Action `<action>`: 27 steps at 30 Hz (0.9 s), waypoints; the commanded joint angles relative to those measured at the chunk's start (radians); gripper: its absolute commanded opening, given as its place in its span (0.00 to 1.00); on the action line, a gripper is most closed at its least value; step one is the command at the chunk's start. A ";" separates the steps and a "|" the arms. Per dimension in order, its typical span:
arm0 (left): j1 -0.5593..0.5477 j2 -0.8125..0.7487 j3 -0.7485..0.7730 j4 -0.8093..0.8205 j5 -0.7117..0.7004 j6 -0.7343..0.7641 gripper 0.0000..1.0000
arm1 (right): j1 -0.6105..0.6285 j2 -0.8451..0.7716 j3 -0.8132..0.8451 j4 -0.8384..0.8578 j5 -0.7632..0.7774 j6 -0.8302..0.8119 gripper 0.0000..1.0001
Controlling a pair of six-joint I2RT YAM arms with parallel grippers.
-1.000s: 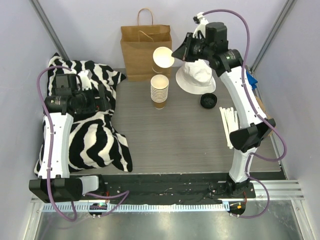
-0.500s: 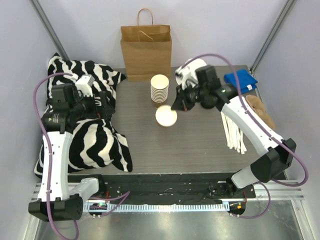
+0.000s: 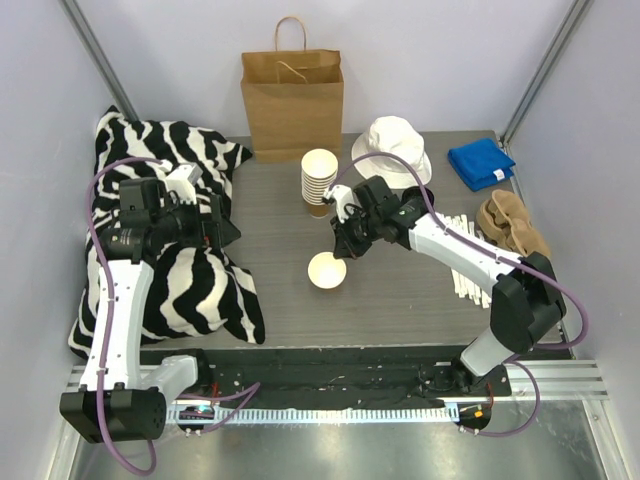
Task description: Pack the takeout coffee
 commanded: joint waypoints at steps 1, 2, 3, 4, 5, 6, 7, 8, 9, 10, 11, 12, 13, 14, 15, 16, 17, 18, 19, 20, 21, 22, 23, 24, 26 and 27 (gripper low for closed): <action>0.003 -0.008 -0.002 0.068 0.042 -0.004 1.00 | 0.002 -0.019 -0.045 0.135 0.025 0.027 0.01; 0.005 -0.006 -0.002 0.068 0.042 -0.004 0.99 | 0.000 -0.021 -0.052 0.139 0.020 0.027 0.01; 0.005 -0.006 -0.002 0.069 0.043 -0.004 1.00 | 0.002 -0.021 -0.058 0.142 0.016 0.026 0.01; 0.005 -0.006 -0.008 0.071 0.043 -0.006 1.00 | 0.002 -0.023 -0.071 0.145 0.011 0.030 0.01; 0.005 -0.006 -0.011 0.074 0.045 -0.007 1.00 | 0.002 -0.024 -0.079 0.159 0.010 0.032 0.01; 0.005 -0.006 -0.012 0.074 0.048 -0.009 1.00 | 0.002 -0.027 -0.085 0.165 0.008 0.032 0.01; 0.003 -0.006 -0.015 0.075 0.048 -0.009 1.00 | 0.002 -0.029 -0.096 0.171 0.010 0.038 0.01; 0.005 -0.008 -0.017 0.074 0.048 -0.009 1.00 | 0.002 -0.030 -0.098 0.179 0.008 0.038 0.01; 0.003 -0.011 -0.017 0.074 0.049 -0.009 1.00 | 0.002 -0.029 -0.099 0.178 0.003 0.040 0.04; 0.003 -0.011 -0.017 0.075 0.049 -0.009 1.00 | 0.002 -0.027 -0.096 0.176 -0.001 0.040 0.07; 0.005 -0.012 -0.017 0.074 0.048 -0.007 1.00 | 0.002 -0.032 -0.096 0.168 -0.013 0.032 0.13; 0.005 -0.012 -0.017 0.074 0.049 -0.006 1.00 | 0.003 -0.035 -0.095 0.165 -0.016 0.030 0.29; 0.005 -0.014 -0.017 0.074 0.046 -0.006 1.00 | 0.002 -0.038 -0.090 0.162 -0.018 0.029 0.36; 0.005 -0.012 -0.015 0.074 0.049 -0.006 1.00 | 0.002 -0.042 -0.087 0.155 -0.021 0.023 0.43; 0.005 -0.011 -0.015 0.072 0.048 -0.006 1.00 | 0.002 -0.047 -0.082 0.150 -0.020 0.020 0.56; 0.005 -0.009 -0.014 0.072 0.048 -0.006 1.00 | 0.000 -0.052 -0.070 0.142 -0.018 0.017 0.59; 0.003 -0.008 -0.009 0.071 0.051 -0.006 1.00 | -0.003 -0.059 -0.059 0.123 -0.018 0.006 0.61; 0.003 -0.005 -0.008 0.065 0.050 -0.004 1.00 | -0.009 -0.064 -0.029 0.106 -0.023 0.000 0.65; 0.003 -0.003 -0.005 0.063 0.051 -0.003 1.00 | -0.036 -0.069 -0.010 0.066 -0.027 -0.008 0.67; 0.005 0.002 0.006 0.059 0.053 -0.001 1.00 | -0.058 -0.078 0.010 0.043 -0.056 -0.019 0.71; 0.003 0.005 0.011 0.052 0.054 0.003 1.00 | -0.085 -0.081 0.052 0.021 -0.072 -0.019 0.73; 0.003 0.006 0.017 0.049 0.057 0.005 1.00 | -0.166 -0.085 0.072 -0.017 -0.088 -0.019 0.75; 0.005 0.009 0.021 0.049 0.060 0.006 1.00 | -0.205 -0.085 0.094 -0.034 -0.099 -0.017 0.75; 0.005 0.009 0.029 0.051 0.063 0.006 1.00 | -0.251 -0.082 0.134 -0.051 -0.096 -0.014 0.75; 0.005 0.018 0.034 0.064 0.077 -0.004 1.00 | -0.367 -0.073 0.171 -0.089 -0.057 -0.019 0.73; 0.003 0.023 0.037 0.069 0.082 -0.009 1.00 | -0.403 -0.069 0.201 -0.095 0.004 -0.019 0.71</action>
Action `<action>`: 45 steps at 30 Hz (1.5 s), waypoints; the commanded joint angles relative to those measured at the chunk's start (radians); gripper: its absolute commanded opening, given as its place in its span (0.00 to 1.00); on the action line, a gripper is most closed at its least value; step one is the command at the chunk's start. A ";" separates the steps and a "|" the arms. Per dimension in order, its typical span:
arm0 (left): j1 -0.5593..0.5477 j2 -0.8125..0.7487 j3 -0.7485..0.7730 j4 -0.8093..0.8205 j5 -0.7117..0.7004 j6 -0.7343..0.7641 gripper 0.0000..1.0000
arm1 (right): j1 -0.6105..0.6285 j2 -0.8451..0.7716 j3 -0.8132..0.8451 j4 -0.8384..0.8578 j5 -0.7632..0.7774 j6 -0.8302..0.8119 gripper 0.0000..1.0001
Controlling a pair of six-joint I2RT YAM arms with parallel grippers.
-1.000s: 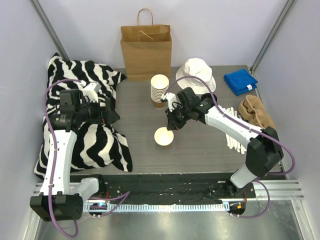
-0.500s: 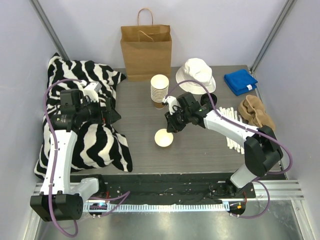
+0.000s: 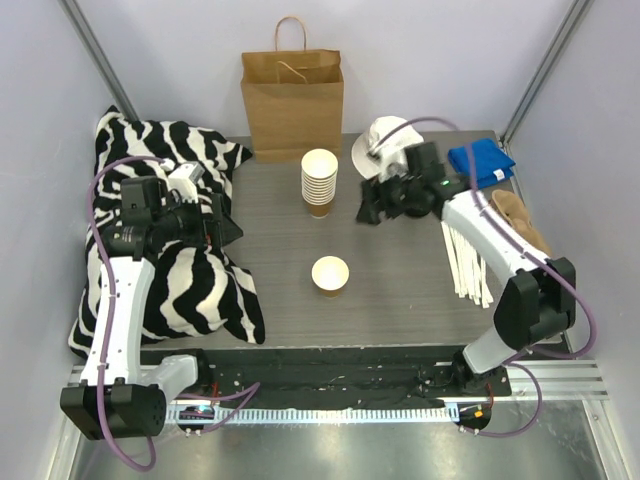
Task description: Pack the takeout coffee
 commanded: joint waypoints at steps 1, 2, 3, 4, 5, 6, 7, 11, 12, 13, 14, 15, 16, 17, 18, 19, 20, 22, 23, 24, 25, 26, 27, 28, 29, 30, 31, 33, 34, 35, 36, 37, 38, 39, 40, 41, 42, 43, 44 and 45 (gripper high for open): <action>0.005 0.021 0.050 0.049 0.052 -0.023 1.00 | -0.202 -0.030 0.134 -0.078 0.109 -0.010 0.70; 0.005 0.027 0.051 0.058 0.058 -0.029 1.00 | -0.260 -0.014 0.152 -0.084 0.155 -0.007 0.66; 0.002 0.035 0.054 0.061 0.068 -0.036 1.00 | -0.285 0.004 0.193 -0.090 0.189 -0.005 0.65; 0.002 0.046 0.060 0.063 0.072 -0.041 1.00 | -0.314 0.053 0.216 -0.102 0.250 0.015 0.65; 0.002 0.049 0.062 0.069 0.074 -0.050 1.00 | -0.337 0.078 0.239 -0.110 0.280 0.030 0.65; 0.003 0.053 0.062 0.070 0.075 -0.053 1.00 | -0.383 0.110 0.287 -0.119 0.298 0.046 0.65; 0.003 0.055 0.062 0.072 0.077 -0.056 1.00 | -0.400 0.163 0.311 -0.138 0.312 0.076 0.64; 0.003 0.052 0.050 0.092 0.071 -0.064 1.00 | -0.466 0.304 0.404 -0.170 0.318 0.137 0.65; 0.002 0.052 0.048 0.092 0.068 -0.067 1.00 | -0.471 0.328 0.431 -0.175 0.318 0.147 0.65; 0.003 0.050 0.048 0.094 0.066 -0.069 1.00 | -0.477 0.354 0.445 -0.185 0.317 0.155 0.65; 0.003 0.050 0.045 0.094 0.066 -0.069 1.00 | -0.479 0.392 0.456 -0.187 0.306 0.165 0.65; 0.002 0.049 0.044 0.095 0.065 -0.069 1.00 | -0.482 0.411 0.471 -0.187 0.301 0.171 0.65; 0.003 0.047 0.041 0.097 0.063 -0.069 1.00 | -0.482 0.424 0.477 -0.188 0.300 0.178 0.65; 0.003 0.047 0.039 0.097 0.057 -0.069 1.00 | -0.482 0.435 0.482 -0.187 0.294 0.184 0.65; 0.003 0.046 0.037 0.097 0.055 -0.069 1.00 | -0.482 0.458 0.493 -0.185 0.291 0.191 0.65; 0.002 0.044 0.037 0.098 0.055 -0.069 1.00 | -0.482 0.467 0.496 -0.185 0.289 0.191 0.65; 0.002 0.046 0.036 0.098 0.052 -0.069 1.00 | -0.482 0.477 0.499 -0.187 0.292 0.193 0.65; 0.003 0.047 0.034 0.098 0.051 -0.070 1.00 | -0.482 0.501 0.505 -0.184 0.294 0.194 0.64; 0.003 0.049 0.034 0.101 0.051 -0.070 1.00 | -0.482 0.509 0.508 -0.182 0.295 0.196 0.64; 0.002 0.049 0.033 0.101 0.049 -0.070 1.00 | -0.482 0.524 0.506 -0.181 0.297 0.198 0.64; 0.003 0.050 0.033 0.101 0.048 -0.069 1.00 | -0.482 0.532 0.508 -0.179 0.297 0.201 0.62; 0.002 0.052 0.033 0.101 0.045 -0.070 1.00 | -0.482 0.538 0.508 -0.181 0.298 0.202 0.62; 0.002 0.053 0.034 0.103 0.043 -0.070 1.00 | -0.482 0.550 0.508 -0.179 0.295 0.205 0.61; 0.002 0.053 0.033 0.103 0.042 -0.070 1.00 | -0.482 0.555 0.506 -0.178 0.298 0.202 0.61; 0.002 0.052 0.033 0.103 0.042 -0.070 1.00 | -0.482 0.561 0.508 -0.176 0.298 0.202 0.61; 0.003 0.053 0.030 0.104 0.042 -0.070 1.00 | -0.482 0.570 0.511 -0.176 0.295 0.202 0.60; 0.003 0.053 0.028 0.106 0.042 -0.069 1.00 | -0.482 0.573 0.513 -0.175 0.291 0.204 0.59; 0.003 0.055 0.024 0.106 0.040 -0.070 1.00 | -0.482 0.582 0.523 -0.170 0.280 0.210 0.57; 0.002 0.055 0.021 0.109 0.040 -0.070 1.00 | -0.482 0.595 0.529 -0.170 0.277 0.216 0.55; 0.003 0.053 0.019 0.110 0.039 -0.072 1.00 | -0.482 0.602 0.542 -0.172 0.275 0.216 0.53; 0.003 0.055 0.015 0.112 0.042 -0.072 1.00 | -0.482 0.610 0.548 -0.172 0.272 0.217 0.47; 0.002 0.055 0.013 0.112 0.042 -0.075 1.00 | -0.482 0.616 0.555 -0.170 0.271 0.221 0.43; 0.002 0.055 0.011 0.112 0.043 -0.076 1.00 | -0.482 0.621 0.559 -0.170 0.269 0.227 0.41; 0.003 0.053 0.008 0.115 0.042 -0.076 1.00 | -0.482 0.622 0.562 -0.168 0.268 0.227 0.38; 0.002 0.052 0.004 0.115 0.042 -0.078 1.00 | -0.482 0.627 0.569 -0.170 0.268 0.228 0.38; 0.002 0.052 0.002 0.115 0.040 -0.078 1.00 | -0.482 0.627 0.569 -0.168 0.269 0.231 0.37; 0.003 0.050 0.001 0.117 0.039 -0.078 1.00 | -0.482 0.629 0.572 -0.168 0.269 0.230 0.31; 0.003 0.052 -0.001 0.117 0.037 -0.078 1.00 | -0.480 0.626 0.575 -0.170 0.271 0.233 0.26; 0.002 0.052 -0.001 0.117 0.035 -0.076 1.00 | -0.482 0.622 0.577 -0.172 0.271 0.233 0.18; 0.003 0.053 -0.001 0.118 0.035 -0.076 1.00 | -0.482 0.618 0.576 -0.175 0.272 0.234 0.13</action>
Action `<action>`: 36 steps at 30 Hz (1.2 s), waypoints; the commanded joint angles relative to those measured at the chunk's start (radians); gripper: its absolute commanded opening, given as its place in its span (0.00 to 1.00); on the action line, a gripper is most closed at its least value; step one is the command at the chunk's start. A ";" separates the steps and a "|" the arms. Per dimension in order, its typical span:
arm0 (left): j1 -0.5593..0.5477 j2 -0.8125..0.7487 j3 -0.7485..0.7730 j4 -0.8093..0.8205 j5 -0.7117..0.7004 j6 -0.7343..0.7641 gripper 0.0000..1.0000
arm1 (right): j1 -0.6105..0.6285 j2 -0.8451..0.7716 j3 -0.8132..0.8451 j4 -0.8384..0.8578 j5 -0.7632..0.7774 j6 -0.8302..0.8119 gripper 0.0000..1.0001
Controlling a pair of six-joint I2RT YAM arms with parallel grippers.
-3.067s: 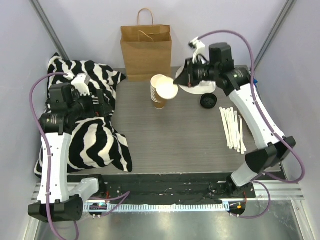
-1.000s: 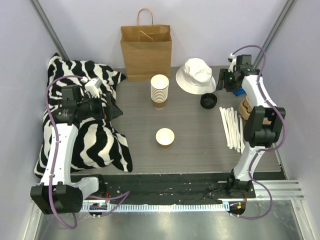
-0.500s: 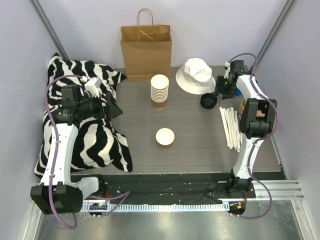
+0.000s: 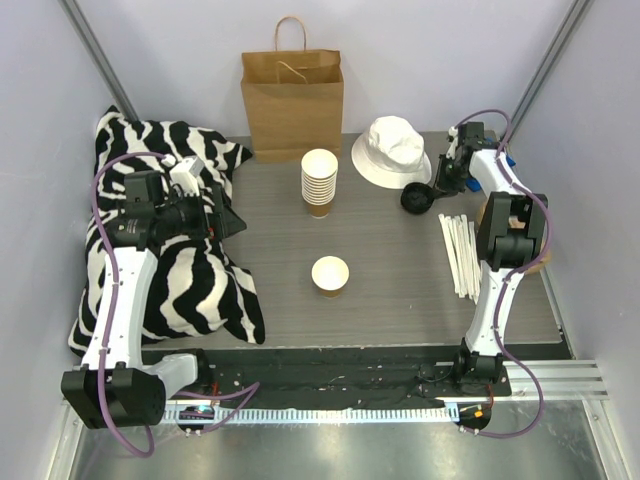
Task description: Pack the takeout coffee
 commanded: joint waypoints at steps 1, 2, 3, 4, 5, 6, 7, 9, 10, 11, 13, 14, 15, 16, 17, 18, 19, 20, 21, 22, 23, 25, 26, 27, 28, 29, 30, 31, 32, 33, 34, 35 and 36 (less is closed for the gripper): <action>0.003 -0.007 -0.002 0.047 -0.003 -0.003 1.00 | 0.006 -0.025 0.050 0.011 -0.009 0.014 0.07; 0.002 -0.006 -0.002 0.047 -0.004 -0.001 1.00 | 0.004 -0.038 0.052 0.005 -0.008 0.013 0.01; 0.002 -0.006 0.000 0.047 -0.003 -0.001 1.00 | 0.004 -0.044 0.053 -0.001 -0.009 0.010 0.01; 0.002 -0.004 0.001 0.047 -0.003 -0.001 1.00 | 0.004 -0.053 0.055 -0.009 -0.009 0.007 0.01; 0.002 -0.003 0.001 0.047 -0.003 0.000 1.00 | 0.006 -0.074 0.052 -0.011 -0.006 0.000 0.01; 0.002 -0.001 0.001 0.047 -0.001 0.002 1.00 | 0.004 -0.082 0.052 -0.014 -0.006 -0.003 0.01; 0.003 0.000 0.001 0.046 0.002 0.002 1.00 | 0.004 -0.093 0.049 -0.018 -0.008 -0.007 0.01; 0.003 0.005 0.001 0.046 0.007 0.006 1.00 | 0.004 -0.117 0.044 -0.024 -0.020 -0.015 0.01; 0.003 0.005 0.001 0.044 0.013 0.008 1.00 | 0.004 -0.125 0.041 -0.029 -0.023 -0.018 0.01; 0.003 0.005 0.001 0.044 0.014 0.010 1.00 | 0.004 -0.130 0.039 -0.032 -0.029 -0.018 0.01; 0.003 0.005 0.004 0.044 0.016 0.016 1.00 | 0.004 -0.140 0.041 -0.037 -0.052 -0.023 0.01; 0.003 0.005 0.006 0.041 0.016 0.019 1.00 | 0.004 -0.142 0.044 -0.043 -0.060 -0.023 0.01; 0.003 0.008 0.011 0.040 0.016 0.020 1.00 | 0.004 -0.142 0.044 -0.043 -0.080 -0.024 0.01; 0.003 0.008 0.012 0.038 0.017 0.023 1.00 | 0.004 -0.143 0.047 -0.046 -0.087 -0.026 0.01; 0.003 0.011 0.015 0.034 0.020 0.025 1.00 | 0.004 -0.145 0.049 -0.048 -0.097 -0.024 0.01; 0.003 0.011 0.018 0.032 0.028 0.028 1.00 | 0.004 -0.147 0.049 -0.049 -0.107 -0.023 0.01; 0.003 0.011 0.023 0.031 0.034 0.032 1.00 | 0.006 -0.156 0.050 -0.054 -0.129 -0.029 0.01; 0.003 0.008 0.024 0.029 0.042 0.043 0.99 | 0.004 -0.165 0.049 -0.055 -0.146 -0.032 0.01; 0.002 0.005 0.026 0.029 0.054 0.048 1.00 | 0.004 -0.176 0.047 -0.058 -0.169 -0.038 0.01; 0.003 -0.006 0.027 0.032 0.057 0.054 1.00 | 0.004 -0.205 0.035 -0.064 -0.216 -0.052 0.01; 0.002 -0.009 0.032 0.032 0.062 0.069 1.00 | 0.004 -0.228 0.024 -0.066 -0.242 -0.058 0.01; 0.002 -0.018 0.037 0.034 0.086 0.089 1.00 | 0.007 -0.275 -0.023 -0.071 -0.335 -0.081 0.01; 0.003 -0.027 0.040 0.029 0.100 0.114 1.00 | 0.007 -0.336 -0.043 -0.074 -0.369 -0.102 0.01; -0.001 -0.032 0.041 0.026 0.114 0.131 1.00 | 0.012 -0.361 -0.083 -0.077 -0.403 -0.111 0.01; -0.001 -0.039 0.040 0.020 0.155 0.161 0.99 | 0.015 -0.390 -0.101 -0.102 -0.470 -0.136 0.01; -0.009 -0.050 0.035 0.006 0.164 0.186 1.00 | 0.019 -0.431 -0.117 -0.121 -0.504 -0.162 0.01; -0.044 -0.056 0.034 -0.008 0.165 0.271 1.00 | 0.024 -0.449 -0.153 -0.144 -0.544 -0.179 0.01; -0.082 -0.062 0.031 -0.047 0.137 0.319 1.00 | 0.039 -0.462 -0.171 -0.197 -0.589 -0.197 0.01; -0.115 -0.081 0.026 -0.061 0.116 0.376 1.00 | 0.051 -0.475 -0.193 -0.224 -0.650 -0.237 0.01; -0.182 -0.098 0.017 -0.063 0.091 0.441 1.00 | 0.068 -0.499 -0.236 -0.253 -0.678 -0.263 0.01; -0.216 -0.111 0.009 -0.052 0.071 0.472 1.00 | 0.116 -0.510 -0.259 -0.302 -0.690 -0.285 0.01; -0.256 -0.124 0.002 -0.040 0.021 0.496 1.00 | 0.145 -0.522 -0.285 -0.319 -0.704 -0.308 0.01; -0.341 -0.148 -0.008 -0.028 -0.012 0.540 1.00 | 0.172 -0.544 -0.333 -0.334 -0.706 -0.338 0.01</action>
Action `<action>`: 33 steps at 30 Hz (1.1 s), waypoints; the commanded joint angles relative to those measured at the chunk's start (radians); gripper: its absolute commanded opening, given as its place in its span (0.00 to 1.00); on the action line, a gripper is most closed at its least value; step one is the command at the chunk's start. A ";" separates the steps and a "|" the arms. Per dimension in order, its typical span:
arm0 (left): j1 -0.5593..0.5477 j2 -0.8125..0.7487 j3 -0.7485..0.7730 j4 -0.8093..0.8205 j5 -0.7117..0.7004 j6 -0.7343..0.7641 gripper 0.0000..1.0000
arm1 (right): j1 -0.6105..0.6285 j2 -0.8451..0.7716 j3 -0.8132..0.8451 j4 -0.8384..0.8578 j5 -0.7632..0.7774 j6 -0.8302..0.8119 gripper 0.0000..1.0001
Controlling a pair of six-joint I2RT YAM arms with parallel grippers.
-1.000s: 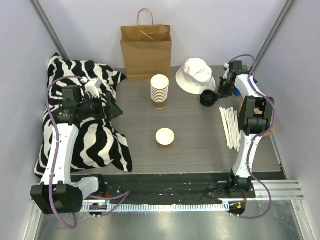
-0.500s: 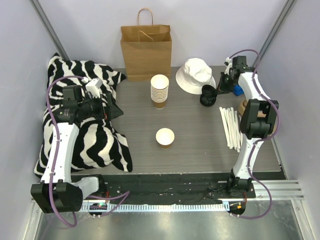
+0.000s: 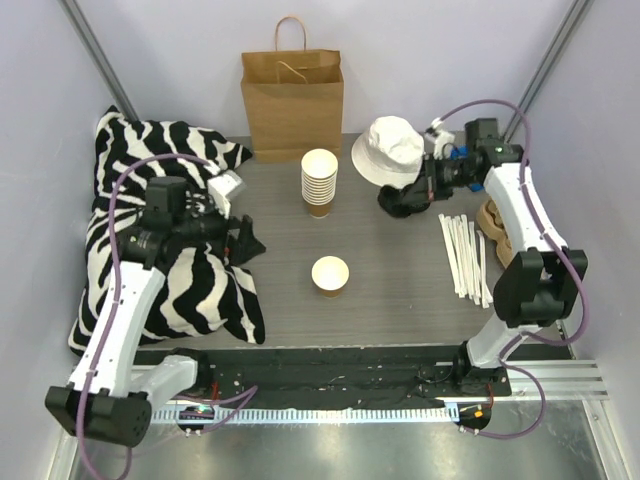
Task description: Pack the takeout coffee
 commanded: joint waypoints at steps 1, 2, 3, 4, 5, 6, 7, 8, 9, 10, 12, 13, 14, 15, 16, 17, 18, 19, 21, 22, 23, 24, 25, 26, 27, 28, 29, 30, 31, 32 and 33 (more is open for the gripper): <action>-0.214 -0.085 -0.005 0.030 -0.106 0.244 1.00 | 0.163 -0.061 -0.140 -0.161 -0.158 -0.146 0.01; -0.306 -0.090 -0.003 0.038 -0.172 0.267 1.00 | 0.190 -0.070 -0.166 -0.162 -0.164 -0.149 0.01; -0.349 -0.092 0.009 0.047 -0.197 0.301 1.00 | 0.213 -0.087 -0.206 -0.162 -0.178 -0.152 0.01; -0.390 -0.093 0.014 0.064 -0.221 0.363 1.00 | 0.236 -0.093 -0.224 -0.164 -0.201 -0.151 0.01; -0.468 -0.093 0.017 0.076 -0.246 0.407 1.00 | 0.274 -0.099 -0.238 -0.165 -0.214 -0.151 0.01; -0.504 -0.096 0.008 0.108 -0.254 0.480 1.00 | 0.296 -0.105 -0.256 -0.176 -0.234 -0.161 0.01; -0.541 -0.099 -0.005 0.130 -0.258 0.517 1.00 | 0.337 -0.109 -0.258 -0.187 -0.235 -0.169 0.01; -0.608 -0.102 -0.017 0.150 -0.254 0.546 1.00 | 0.360 -0.110 -0.260 -0.193 -0.236 -0.175 0.01; -0.644 -0.107 -0.049 0.182 -0.249 0.574 1.00 | 0.378 -0.113 -0.258 -0.207 -0.242 -0.184 0.01; -0.679 -0.108 -0.061 0.187 -0.245 0.643 1.00 | 0.395 -0.115 -0.258 -0.211 -0.245 -0.184 0.01; -0.785 -0.101 -0.116 0.236 -0.269 0.680 1.00 | 0.443 -0.118 -0.261 -0.221 -0.256 -0.181 0.01; -0.815 -0.099 -0.136 0.260 -0.283 0.680 1.00 | 0.460 -0.119 -0.263 -0.222 -0.262 -0.181 0.01; -0.863 -0.095 -0.147 0.283 -0.291 0.679 1.00 | 0.486 -0.119 -0.264 -0.224 -0.264 -0.180 0.01; -0.883 -0.090 -0.156 0.320 -0.298 0.677 1.00 | 0.498 -0.118 -0.264 -0.222 -0.265 -0.175 0.01; -0.915 -0.078 -0.169 0.337 -0.300 0.659 1.00 | 0.507 -0.118 -0.266 -0.222 -0.270 -0.169 0.01; -0.926 -0.070 -0.172 0.352 -0.303 0.645 1.00 | 0.523 -0.116 -0.263 -0.222 -0.273 -0.164 0.01; -0.935 -0.060 -0.170 0.378 -0.309 0.631 1.00 | 0.526 -0.115 -0.263 -0.222 -0.282 -0.161 0.01; -0.949 -0.044 -0.167 0.388 -0.311 0.613 0.99 | 0.530 -0.112 -0.261 -0.222 -0.297 -0.157 0.01; -0.961 -0.035 -0.172 0.440 -0.329 0.554 1.00 | 0.546 -0.109 -0.251 -0.224 -0.299 -0.157 0.01; -0.977 -0.024 -0.173 0.455 -0.341 0.534 1.00 | 0.552 -0.106 -0.247 -0.224 -0.304 -0.158 0.01; -0.984 -0.020 -0.175 0.466 -0.352 0.501 1.00 | 0.557 -0.098 -0.234 -0.225 -0.307 -0.158 0.01; -0.987 -0.013 -0.173 0.478 -0.358 0.485 0.97 | 0.564 -0.093 -0.228 -0.227 -0.313 -0.160 0.01; -0.991 -0.010 -0.175 0.480 -0.367 0.473 0.93 | 0.566 -0.087 -0.220 -0.231 -0.326 -0.161 0.01; -0.991 -0.006 -0.178 0.483 -0.373 0.459 0.89 | 0.566 -0.078 -0.209 -0.236 -0.333 -0.167 0.01; -0.991 -0.004 -0.183 0.486 -0.384 0.436 0.80 | 0.567 -0.076 -0.204 -0.241 -0.336 -0.170 0.01; -0.991 -0.006 -0.187 0.488 -0.393 0.425 0.76 | 0.566 -0.075 -0.203 -0.244 -0.337 -0.174 0.01; -0.991 -0.013 -0.202 0.494 -0.419 0.415 0.71 | 0.567 -0.073 -0.200 -0.250 -0.340 -0.183 0.01; -0.991 -0.019 -0.207 0.492 -0.429 0.390 0.64 | 0.567 -0.072 -0.200 -0.251 -0.343 -0.186 0.01; -0.991 -0.023 -0.212 0.489 -0.436 0.378 0.60 | 0.567 -0.072 -0.200 -0.253 -0.345 -0.189 0.01; -0.991 -0.035 -0.218 0.482 -0.441 0.366 0.53 | 0.567 -0.070 -0.198 -0.259 -0.354 -0.197 0.01; -0.991 -0.041 -0.218 0.475 -0.435 0.341 0.49 | 0.567 -0.066 -0.192 -0.264 -0.357 -0.203 0.02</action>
